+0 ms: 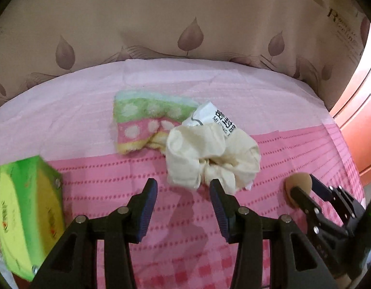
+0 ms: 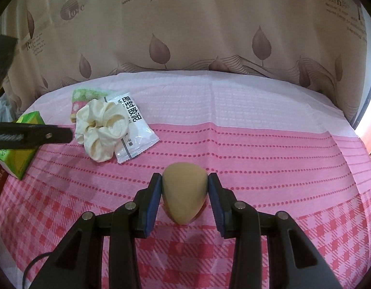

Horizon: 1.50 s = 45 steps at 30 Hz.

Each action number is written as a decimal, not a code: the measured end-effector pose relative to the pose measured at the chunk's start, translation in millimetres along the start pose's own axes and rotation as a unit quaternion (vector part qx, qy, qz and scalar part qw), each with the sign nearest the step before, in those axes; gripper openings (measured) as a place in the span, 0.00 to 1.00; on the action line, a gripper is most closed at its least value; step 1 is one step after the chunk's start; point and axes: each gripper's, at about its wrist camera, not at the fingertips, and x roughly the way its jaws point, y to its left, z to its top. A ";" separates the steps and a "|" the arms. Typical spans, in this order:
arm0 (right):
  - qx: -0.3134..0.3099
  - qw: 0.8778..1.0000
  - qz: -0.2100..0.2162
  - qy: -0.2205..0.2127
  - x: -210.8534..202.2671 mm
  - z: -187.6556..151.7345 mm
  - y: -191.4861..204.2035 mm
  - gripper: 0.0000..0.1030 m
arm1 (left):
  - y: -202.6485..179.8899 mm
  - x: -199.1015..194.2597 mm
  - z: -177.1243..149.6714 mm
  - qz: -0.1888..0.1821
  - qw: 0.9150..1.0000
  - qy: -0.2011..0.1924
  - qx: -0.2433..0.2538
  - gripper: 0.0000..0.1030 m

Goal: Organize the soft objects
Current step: 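Grasp the cream scrunchie with the left gripper while the right gripper holds the sponge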

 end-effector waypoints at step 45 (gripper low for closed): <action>0.009 0.999 0.019 0.027 11.4 0.3 -1.5 0.37 | -8.8 -57.3 -45.8 0.032 0.999 -0.038 -0.014 0.08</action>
